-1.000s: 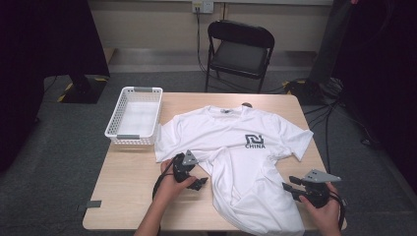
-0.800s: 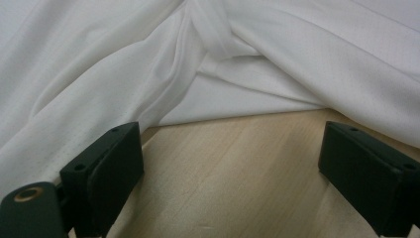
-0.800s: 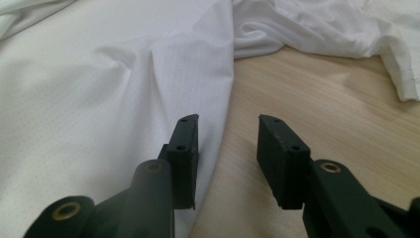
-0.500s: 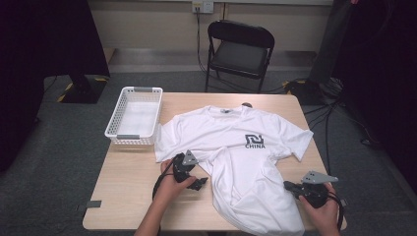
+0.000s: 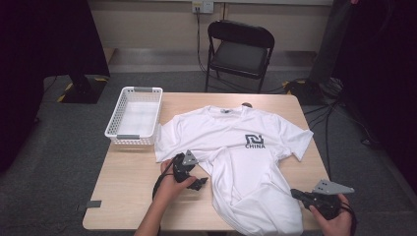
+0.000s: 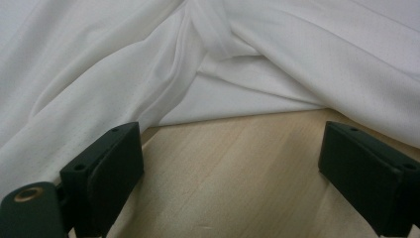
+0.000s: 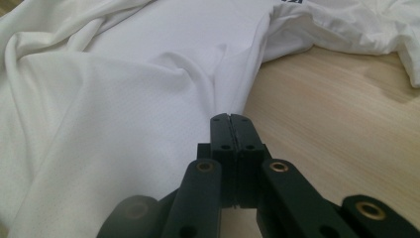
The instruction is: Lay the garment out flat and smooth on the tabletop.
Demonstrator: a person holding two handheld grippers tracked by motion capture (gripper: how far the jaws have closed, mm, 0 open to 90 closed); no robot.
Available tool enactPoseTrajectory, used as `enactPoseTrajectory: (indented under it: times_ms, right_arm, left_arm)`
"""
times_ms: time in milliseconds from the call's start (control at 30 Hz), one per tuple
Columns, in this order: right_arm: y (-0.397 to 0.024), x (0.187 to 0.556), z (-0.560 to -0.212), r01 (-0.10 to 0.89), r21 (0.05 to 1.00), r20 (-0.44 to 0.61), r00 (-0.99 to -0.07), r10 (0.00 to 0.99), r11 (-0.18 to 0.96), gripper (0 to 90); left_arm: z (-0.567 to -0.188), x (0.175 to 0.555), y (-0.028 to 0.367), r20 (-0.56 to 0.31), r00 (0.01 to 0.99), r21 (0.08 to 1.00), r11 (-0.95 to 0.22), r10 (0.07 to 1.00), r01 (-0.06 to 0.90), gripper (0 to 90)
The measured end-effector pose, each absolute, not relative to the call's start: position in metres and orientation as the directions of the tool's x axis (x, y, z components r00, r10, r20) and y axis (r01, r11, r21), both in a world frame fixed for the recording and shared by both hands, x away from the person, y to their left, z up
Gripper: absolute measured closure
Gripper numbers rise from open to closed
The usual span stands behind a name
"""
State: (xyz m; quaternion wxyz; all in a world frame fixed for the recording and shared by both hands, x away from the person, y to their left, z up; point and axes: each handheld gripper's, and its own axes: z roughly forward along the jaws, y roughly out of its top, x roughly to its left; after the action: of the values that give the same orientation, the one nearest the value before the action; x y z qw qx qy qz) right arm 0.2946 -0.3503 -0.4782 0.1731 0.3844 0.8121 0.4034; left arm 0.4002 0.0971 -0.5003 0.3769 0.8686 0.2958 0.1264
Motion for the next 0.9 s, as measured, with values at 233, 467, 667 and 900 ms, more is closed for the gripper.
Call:
enactPoseTrajectory:
  times_ms: [233, 467, 667, 900]
  right_arm:
    - [-0.358, 0.277, -0.476, 0.484, 0.791, 0.039, -0.650, 0.759, 0.374, 90.0]
    - [-0.365, 0.253, -0.475, 0.484, 0.786, 0.022, -0.645, 0.764, 0.386, 90.0]
    - [-0.371, 0.244, -0.479, 0.497, 0.784, 0.037, -0.636, 0.770, 0.373, 89.7]
    - [-0.375, 0.248, -0.478, 0.505, 0.780, 0.020, -0.610, 0.792, 0.370, 76.8]
  left_arm:
    - [-0.500, 0.400, 0.097, -0.003, 0.793, 0.730, -0.541, 0.610, 0.419, 9.8]
    - [-0.500, 0.400, 0.097, -0.004, 0.793, 0.730, -0.540, 0.610, 0.419, 9.8]
    - [-0.500, 0.400, 0.097, -0.004, 0.793, 0.730, -0.540, 0.610, 0.419, 9.7]
    - [-0.500, 0.400, 0.097, -0.004, 0.793, 0.730, -0.540, 0.609, 0.419, 9.7]
